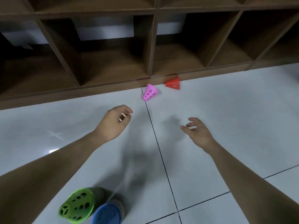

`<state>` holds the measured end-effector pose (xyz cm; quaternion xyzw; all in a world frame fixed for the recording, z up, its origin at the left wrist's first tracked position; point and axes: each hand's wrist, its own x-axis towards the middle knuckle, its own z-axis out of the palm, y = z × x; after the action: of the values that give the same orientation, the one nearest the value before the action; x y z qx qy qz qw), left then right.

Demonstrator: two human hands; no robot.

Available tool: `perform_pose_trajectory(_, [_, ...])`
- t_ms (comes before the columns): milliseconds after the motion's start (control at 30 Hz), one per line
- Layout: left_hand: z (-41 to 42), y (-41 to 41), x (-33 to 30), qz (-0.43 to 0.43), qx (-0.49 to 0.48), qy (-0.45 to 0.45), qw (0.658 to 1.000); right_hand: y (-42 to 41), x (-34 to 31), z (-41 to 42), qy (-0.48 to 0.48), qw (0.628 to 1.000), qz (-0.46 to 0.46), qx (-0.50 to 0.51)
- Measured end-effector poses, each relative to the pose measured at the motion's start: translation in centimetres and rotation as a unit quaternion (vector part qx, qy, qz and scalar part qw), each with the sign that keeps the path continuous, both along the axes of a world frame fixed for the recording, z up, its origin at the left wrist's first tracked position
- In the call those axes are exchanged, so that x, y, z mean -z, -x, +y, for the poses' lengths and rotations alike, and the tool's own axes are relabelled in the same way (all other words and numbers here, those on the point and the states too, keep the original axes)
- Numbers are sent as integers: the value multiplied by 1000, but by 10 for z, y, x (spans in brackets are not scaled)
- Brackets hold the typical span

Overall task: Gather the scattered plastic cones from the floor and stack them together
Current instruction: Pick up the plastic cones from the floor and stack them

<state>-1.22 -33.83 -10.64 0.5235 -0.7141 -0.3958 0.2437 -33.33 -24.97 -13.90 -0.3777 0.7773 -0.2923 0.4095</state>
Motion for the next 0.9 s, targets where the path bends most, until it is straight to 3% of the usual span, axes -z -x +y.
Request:
perform_pose_trajectory(233, [-60,67,36,-4,-5,30,1000,26,17,-58,3,999,24,22])
perform_pose_trajectory(400, [-106,118,48,-115,67,64,989,26,20,-96,41,996,-40,61])
perform_pose_trajectory(567, [-119,117,70,-146,70,77,984,28,32,-118,47,994,-75,68])
perform_pose_trajectory(900, [-145,117,67,-282,126,100,946,42,34,-151,48,998,-37,35])
